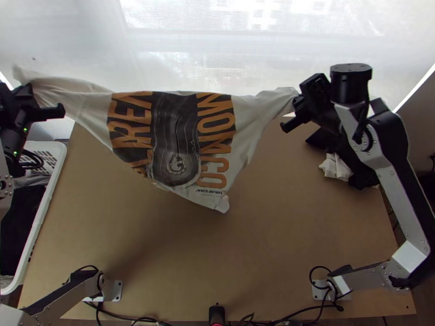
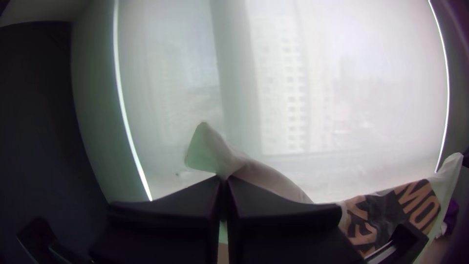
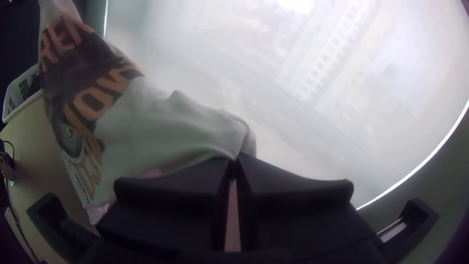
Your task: Fold the t-shirt
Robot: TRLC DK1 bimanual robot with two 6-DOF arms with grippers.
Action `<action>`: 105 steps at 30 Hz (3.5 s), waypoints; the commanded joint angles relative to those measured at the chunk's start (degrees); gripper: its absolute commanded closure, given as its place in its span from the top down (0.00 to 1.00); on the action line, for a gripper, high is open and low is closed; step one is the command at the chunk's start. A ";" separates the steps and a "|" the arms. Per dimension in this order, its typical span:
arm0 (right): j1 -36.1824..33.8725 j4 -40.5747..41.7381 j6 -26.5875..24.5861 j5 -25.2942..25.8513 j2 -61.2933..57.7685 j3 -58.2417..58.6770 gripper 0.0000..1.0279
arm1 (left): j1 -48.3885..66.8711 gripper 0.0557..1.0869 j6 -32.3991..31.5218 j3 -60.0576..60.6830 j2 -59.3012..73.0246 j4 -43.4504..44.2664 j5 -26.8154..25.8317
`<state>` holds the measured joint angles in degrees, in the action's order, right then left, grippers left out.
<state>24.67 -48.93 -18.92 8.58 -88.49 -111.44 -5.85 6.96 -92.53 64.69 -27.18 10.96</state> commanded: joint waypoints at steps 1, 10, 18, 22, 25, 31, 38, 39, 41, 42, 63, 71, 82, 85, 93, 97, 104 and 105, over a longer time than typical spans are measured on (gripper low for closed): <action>4.25 0.59 -1.03 5.22 5.78 -6.25 0.03 | -8.74 0.04 -0.81 -3.27 -1.84 8.81 2.49; 11.28 4.72 -5.52 9.61 8.95 -8.80 0.03 | -18.94 0.04 -2.83 -6.70 -4.13 17.77 2.49; 15.41 8.67 -9.30 11.20 8.95 -13.37 0.03 | -18.76 0.04 -1.07 -7.66 -7.91 21.11 1.43; 16.99 8.06 -9.30 11.37 9.74 -13.63 0.03 | -17.18 0.04 -0.55 -7.58 -11.07 20.15 -1.03; 19.28 5.16 -8.94 11.55 10.27 -13.54 0.03 | -16.13 0.04 -0.37 -5.12 -14.76 18.74 -3.93; 22.27 1.29 -8.24 11.64 11.67 -8.36 0.03 | -16.74 0.04 5.52 6.49 -15.91 22.61 -4.72; 21.21 6.21 -7.71 11.64 15.10 6.85 0.03 | -14.46 0.04 7.36 12.81 -8.61 32.89 -4.28; 19.98 9.02 -7.71 11.64 15.63 9.13 0.03 | -12.52 0.04 7.89 13.08 -6.94 34.12 -3.67; 18.05 12.28 -7.98 11.55 15.98 13.09 0.03 | -7.07 0.04 11.41 13.34 -2.63 37.73 0.20; 16.73 13.16 -7.89 10.93 15.98 14.58 0.03 | -4.88 0.04 13.08 13.61 -0.53 39.92 1.61; -5.68 30.82 -5.96 2.14 10.88 43.85 0.03 | 18.42 0.04 18.18 -9.51 51.42 51.09 7.76; -7.97 32.23 -3.85 2.06 10.62 49.65 0.03 | 24.57 0.16 16.42 -8.45 58.19 49.15 9.08; -7.35 31.96 -0.68 0.12 10.62 52.90 0.03 | 28.70 0.95 4.73 -8.02 60.21 26.48 8.37; -7.35 32.05 0.02 -1.20 9.83 52.55 0.03 | 28.70 0.95 2.71 -10.21 56.43 8.46 3.45; -7.61 35.04 3.80 -3.39 8.95 54.40 0.03 | 30.19 0.95 1.12 -0.37 39.03 -17.56 -11.05; -8.23 35.30 4.68 -4.01 8.95 54.75 0.03 | 37.31 0.95 0.51 6.22 31.47 -21.25 -11.05; -8.67 36.36 5.91 -4.36 9.39 54.75 0.03 | 52.60 0.95 0.33 17.82 25.31 -20.63 -8.24; -8.67 36.36 6.26 -4.36 9.47 54.66 0.03 | 54.36 0.95 0.51 18.97 25.14 -20.19 -7.62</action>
<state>16.32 -13.30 -13.89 4.56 -79.33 -56.88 36.84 7.66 -82.85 95.74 -45.65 1.50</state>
